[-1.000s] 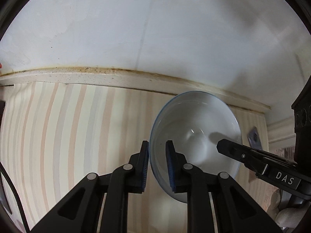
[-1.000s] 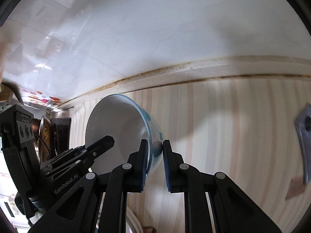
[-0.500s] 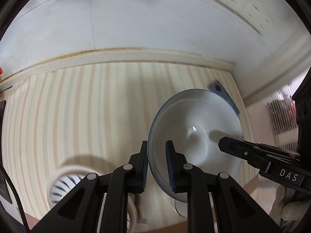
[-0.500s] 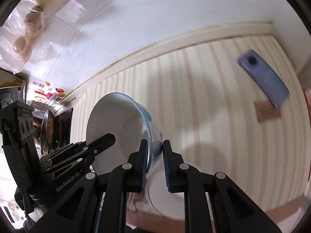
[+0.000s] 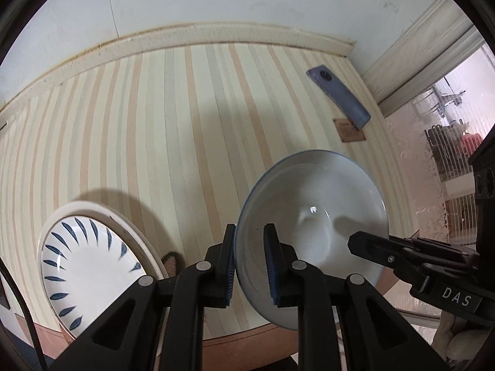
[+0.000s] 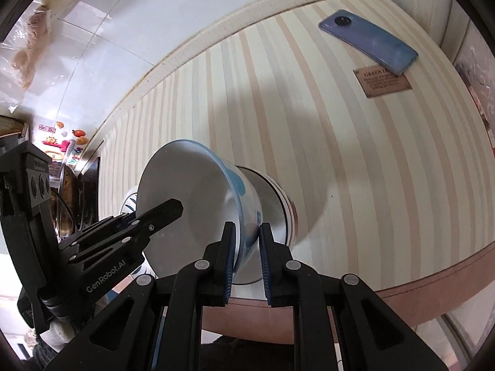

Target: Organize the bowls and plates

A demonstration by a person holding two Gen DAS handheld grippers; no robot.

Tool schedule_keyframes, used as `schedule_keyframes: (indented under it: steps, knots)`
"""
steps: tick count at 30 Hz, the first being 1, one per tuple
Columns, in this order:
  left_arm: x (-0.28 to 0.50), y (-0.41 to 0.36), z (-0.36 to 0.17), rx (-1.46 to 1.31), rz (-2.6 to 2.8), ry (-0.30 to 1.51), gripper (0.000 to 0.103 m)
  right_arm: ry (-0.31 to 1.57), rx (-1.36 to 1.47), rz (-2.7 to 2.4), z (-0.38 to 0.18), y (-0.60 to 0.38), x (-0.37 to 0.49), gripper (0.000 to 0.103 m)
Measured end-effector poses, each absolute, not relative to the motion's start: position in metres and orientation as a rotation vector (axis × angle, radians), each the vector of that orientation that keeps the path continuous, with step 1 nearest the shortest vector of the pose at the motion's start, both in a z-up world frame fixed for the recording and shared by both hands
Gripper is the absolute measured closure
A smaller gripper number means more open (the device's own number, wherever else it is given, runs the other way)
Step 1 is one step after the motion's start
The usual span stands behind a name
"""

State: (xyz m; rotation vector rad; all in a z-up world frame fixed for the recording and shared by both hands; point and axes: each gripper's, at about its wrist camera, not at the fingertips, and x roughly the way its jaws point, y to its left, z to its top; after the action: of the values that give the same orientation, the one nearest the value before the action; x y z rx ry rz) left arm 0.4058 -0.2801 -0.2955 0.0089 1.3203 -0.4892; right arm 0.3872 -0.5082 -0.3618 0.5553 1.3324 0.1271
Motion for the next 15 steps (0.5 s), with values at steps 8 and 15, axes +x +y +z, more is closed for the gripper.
schedule_keyframes:
  steps: [8,15]
  knots:
    - [0.398,-0.286,-0.308,0.038,-0.477,1.342,0.088,1.367,0.549,0.128,-0.376,-0.509,0.383,0.086]
    - [0.397,-0.291,-0.31,0.069,-0.481,1.334,0.088,1.382,0.509,0.112,-0.378,-0.504,0.386,0.086]
